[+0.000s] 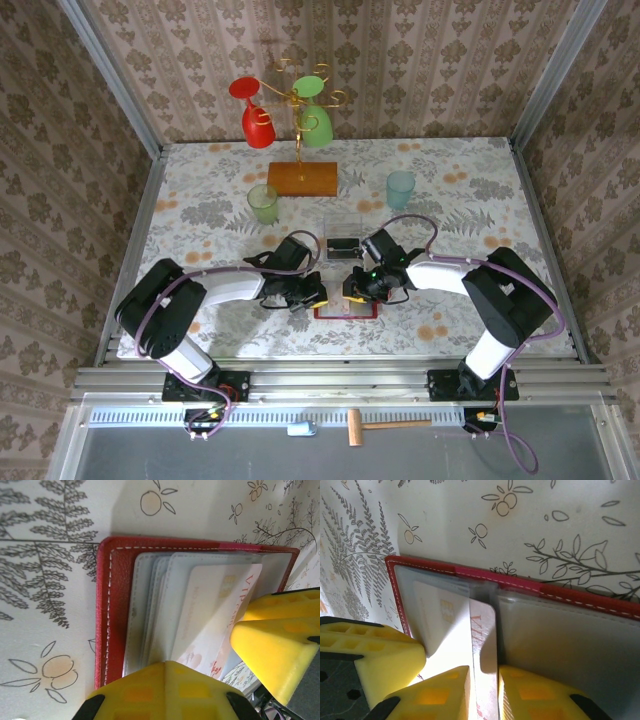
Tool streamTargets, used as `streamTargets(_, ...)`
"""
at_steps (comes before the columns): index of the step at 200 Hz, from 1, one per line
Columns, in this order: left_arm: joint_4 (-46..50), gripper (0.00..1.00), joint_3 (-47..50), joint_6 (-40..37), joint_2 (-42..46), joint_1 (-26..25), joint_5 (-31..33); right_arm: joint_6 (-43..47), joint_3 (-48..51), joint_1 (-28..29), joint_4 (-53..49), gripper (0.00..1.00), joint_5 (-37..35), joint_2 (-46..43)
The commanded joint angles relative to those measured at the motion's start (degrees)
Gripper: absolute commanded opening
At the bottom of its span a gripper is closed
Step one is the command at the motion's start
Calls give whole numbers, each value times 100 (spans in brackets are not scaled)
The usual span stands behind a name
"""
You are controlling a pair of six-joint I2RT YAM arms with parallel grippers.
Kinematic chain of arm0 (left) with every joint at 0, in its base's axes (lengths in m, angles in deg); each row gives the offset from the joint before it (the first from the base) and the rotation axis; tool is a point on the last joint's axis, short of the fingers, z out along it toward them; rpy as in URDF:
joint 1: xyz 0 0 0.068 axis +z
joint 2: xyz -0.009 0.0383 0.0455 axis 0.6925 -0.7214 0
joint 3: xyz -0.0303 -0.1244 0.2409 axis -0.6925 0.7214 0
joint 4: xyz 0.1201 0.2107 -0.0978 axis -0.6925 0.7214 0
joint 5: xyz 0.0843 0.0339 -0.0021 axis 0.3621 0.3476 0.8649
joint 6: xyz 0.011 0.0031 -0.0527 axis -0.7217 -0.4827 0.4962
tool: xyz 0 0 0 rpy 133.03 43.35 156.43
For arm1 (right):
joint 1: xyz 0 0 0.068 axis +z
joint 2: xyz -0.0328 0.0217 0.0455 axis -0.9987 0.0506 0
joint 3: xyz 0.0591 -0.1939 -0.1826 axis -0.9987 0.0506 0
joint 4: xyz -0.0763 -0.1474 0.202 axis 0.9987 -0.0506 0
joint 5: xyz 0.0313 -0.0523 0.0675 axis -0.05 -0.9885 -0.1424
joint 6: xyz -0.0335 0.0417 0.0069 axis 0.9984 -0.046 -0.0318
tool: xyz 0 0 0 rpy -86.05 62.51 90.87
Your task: Take the credit cards out of the card holder
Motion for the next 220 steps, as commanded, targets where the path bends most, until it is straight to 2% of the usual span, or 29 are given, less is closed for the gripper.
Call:
streamTargets(1,250,4,-84,-144,-125,-7,101,-114,100,-28,183,19,229,116)
streamTargets(93,355,3,-110,-172,-94,-9,145,-46,116,-88,-9,11,93,-75)
streamTargets(220,432,3,-92,-172,49,-18,210,385,208,-364,-707,10,-97,-463)
